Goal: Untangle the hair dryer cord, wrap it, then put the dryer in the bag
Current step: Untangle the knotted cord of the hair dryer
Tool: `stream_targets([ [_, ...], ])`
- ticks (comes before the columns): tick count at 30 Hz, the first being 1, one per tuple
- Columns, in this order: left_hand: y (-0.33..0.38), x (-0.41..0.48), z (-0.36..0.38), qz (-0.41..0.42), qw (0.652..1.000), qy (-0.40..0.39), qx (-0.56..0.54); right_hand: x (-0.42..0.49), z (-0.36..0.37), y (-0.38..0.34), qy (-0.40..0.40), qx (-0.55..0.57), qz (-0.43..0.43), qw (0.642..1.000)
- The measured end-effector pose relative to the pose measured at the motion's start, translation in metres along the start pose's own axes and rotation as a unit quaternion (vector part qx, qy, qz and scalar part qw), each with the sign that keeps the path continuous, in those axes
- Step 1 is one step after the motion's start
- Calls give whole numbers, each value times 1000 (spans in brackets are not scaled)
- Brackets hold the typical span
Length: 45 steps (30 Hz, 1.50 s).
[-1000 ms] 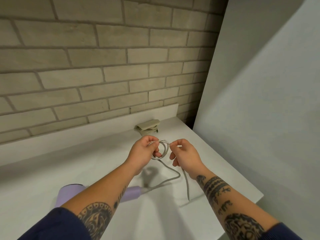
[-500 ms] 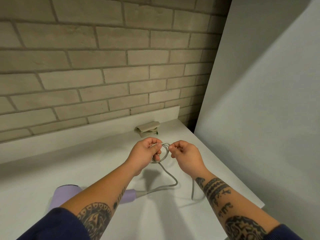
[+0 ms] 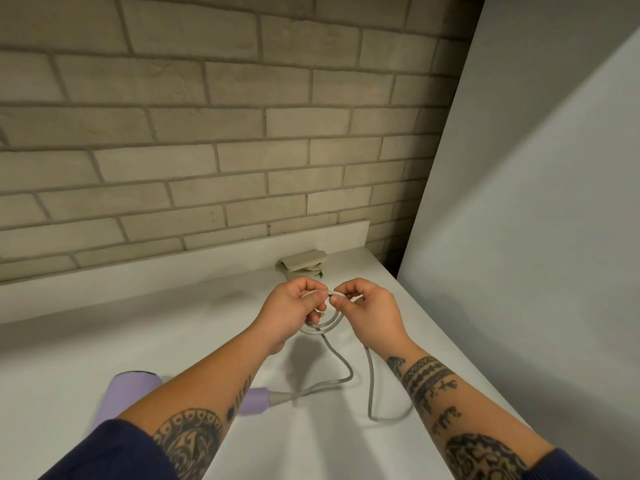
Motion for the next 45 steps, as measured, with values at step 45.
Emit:
stream_targets([
  [45, -11, -4, -3, -17, 998, -46, -35, 24, -23, 12, -101, 120, 101, 982],
])
Point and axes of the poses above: each hand's wrist, its own x-axis towards the middle knuckle, its own z-axis out of the palm, y = z × x, the point moved 10 cm from there along x, towards the middle knuckle, and after that the axes turned 8 degrees about -y, right-handed, at the moved point
